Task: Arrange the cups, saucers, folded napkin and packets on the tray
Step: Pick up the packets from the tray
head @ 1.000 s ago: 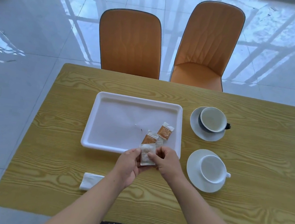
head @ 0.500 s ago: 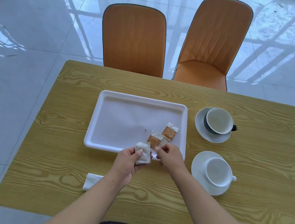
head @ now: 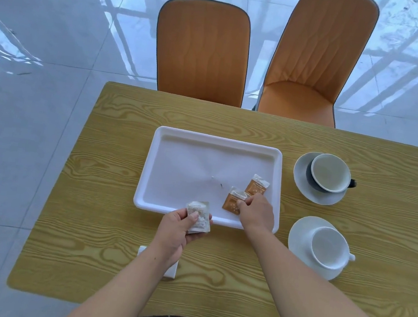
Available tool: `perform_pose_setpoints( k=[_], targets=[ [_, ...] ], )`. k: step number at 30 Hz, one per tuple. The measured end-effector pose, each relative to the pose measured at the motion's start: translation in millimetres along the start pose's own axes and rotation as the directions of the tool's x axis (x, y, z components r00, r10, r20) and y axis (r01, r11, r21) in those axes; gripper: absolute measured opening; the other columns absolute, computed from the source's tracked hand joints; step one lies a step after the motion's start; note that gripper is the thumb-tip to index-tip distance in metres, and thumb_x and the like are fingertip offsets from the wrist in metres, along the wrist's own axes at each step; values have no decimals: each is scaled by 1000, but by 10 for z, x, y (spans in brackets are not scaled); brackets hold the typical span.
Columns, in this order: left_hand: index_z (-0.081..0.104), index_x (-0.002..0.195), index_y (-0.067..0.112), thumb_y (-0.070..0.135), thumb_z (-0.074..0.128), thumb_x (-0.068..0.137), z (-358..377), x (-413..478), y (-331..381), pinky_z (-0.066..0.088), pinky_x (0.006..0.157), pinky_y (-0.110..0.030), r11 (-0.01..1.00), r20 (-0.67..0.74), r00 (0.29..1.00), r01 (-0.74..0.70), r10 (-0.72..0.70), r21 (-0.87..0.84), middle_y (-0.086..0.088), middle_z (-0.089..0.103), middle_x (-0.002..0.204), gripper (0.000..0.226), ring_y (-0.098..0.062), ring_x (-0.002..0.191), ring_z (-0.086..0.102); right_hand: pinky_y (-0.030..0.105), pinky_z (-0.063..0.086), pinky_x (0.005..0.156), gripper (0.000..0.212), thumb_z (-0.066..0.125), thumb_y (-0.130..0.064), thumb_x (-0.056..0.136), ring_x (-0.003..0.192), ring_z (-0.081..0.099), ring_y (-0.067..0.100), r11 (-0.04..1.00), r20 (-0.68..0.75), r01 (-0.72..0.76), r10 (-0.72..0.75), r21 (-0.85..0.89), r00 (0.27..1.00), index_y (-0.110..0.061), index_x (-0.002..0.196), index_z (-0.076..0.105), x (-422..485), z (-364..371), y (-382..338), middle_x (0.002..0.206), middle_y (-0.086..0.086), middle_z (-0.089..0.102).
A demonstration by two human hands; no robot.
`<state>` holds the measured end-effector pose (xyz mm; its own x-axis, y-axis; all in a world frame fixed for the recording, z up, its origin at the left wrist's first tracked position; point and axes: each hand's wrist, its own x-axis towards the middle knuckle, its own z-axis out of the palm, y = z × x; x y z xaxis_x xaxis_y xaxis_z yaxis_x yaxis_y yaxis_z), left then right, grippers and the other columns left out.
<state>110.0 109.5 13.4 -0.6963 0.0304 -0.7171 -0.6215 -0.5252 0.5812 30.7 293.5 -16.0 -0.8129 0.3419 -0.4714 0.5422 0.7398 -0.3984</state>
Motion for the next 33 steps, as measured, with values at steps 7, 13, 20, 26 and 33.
perform_pose_setpoints(
  k=[7,13,20,26,33],
  targets=[
    [63,116,-2,5,52,98,103,-51,6,62,79,-39,998,8,1000,-7,7,-58,-24,73,107,22,-33,93,73,35,47,70,13,64,-22,92,83,62,22,955,59,66,-86,290,995,-11,86,62,-91,-148,46,88,3,65],
    [61,116,-6,10,54,99,281,-73,-62,61,78,-42,999,-25,1000,7,-8,-45,-23,74,99,25,-33,88,73,31,50,56,16,67,-15,92,47,51,11,794,314,-25,-211,608,926,-7,84,57,-329,-514,81,65,5,58],
    [70,107,3,42,42,103,571,-61,-111,60,74,-39,998,47,998,43,-41,-36,-17,75,98,49,-28,84,73,30,48,53,20,71,-14,90,51,51,16,854,365,83,-305,514,879,-11,77,56,-541,-593,68,63,4,58],
    [71,96,3,10,52,100,670,-23,-143,61,69,-32,997,73,997,-15,9,72,-15,74,92,21,-20,80,73,41,55,69,19,71,-18,86,66,56,18,895,241,172,-289,413,927,-16,74,56,-510,-514,101,72,3,60],
    [63,111,-4,9,45,103,623,46,-78,60,69,-32,998,30,1000,-11,9,55,-21,74,102,24,-29,93,73,43,60,67,26,62,-36,91,64,64,14,898,210,55,-161,437,964,-11,84,58,-127,-565,77,77,2,65]
  ],
)
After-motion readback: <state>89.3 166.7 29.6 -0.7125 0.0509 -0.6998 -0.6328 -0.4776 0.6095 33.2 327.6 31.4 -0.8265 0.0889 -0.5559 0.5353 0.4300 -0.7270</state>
